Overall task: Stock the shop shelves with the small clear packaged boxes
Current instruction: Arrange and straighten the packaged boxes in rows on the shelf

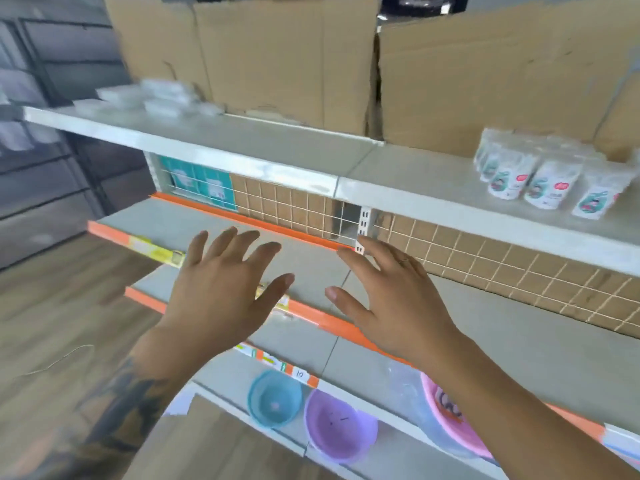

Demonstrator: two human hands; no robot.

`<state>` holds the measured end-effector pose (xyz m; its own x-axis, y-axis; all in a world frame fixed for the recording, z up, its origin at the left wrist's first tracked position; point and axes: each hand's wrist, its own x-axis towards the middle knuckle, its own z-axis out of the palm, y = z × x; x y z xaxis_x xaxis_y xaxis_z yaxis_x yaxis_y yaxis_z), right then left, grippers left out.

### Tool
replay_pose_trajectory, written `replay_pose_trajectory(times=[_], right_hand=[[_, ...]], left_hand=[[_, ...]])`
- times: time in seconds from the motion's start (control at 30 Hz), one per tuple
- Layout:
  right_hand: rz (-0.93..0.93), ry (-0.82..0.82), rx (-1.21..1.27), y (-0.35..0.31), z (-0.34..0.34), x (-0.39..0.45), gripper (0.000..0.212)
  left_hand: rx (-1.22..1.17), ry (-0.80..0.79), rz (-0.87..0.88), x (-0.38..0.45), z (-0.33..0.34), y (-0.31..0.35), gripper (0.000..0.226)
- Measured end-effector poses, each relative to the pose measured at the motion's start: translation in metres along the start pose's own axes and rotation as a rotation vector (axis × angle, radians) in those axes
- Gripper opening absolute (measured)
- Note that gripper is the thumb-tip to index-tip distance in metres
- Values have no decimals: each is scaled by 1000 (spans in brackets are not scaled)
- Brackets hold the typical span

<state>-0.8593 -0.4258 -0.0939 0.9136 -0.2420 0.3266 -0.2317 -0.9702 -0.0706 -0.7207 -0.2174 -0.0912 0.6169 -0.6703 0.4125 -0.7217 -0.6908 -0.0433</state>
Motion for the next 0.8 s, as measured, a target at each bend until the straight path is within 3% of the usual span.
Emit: replay_pose_trajectory(times=[0.4, 0.6, 0.8], right_hand=[[-305, -9, 178, -166, 80, 127, 60], [-346, 124, 255, -225, 95, 254, 59], [-327, 172, 283, -261, 103, 366, 53]], left_hand=[[53, -70, -294, -36, 29, -181, 63], [96, -56, -368, 22, 28, -270, 66], [54, 72, -379, 98, 32, -342, 56]])
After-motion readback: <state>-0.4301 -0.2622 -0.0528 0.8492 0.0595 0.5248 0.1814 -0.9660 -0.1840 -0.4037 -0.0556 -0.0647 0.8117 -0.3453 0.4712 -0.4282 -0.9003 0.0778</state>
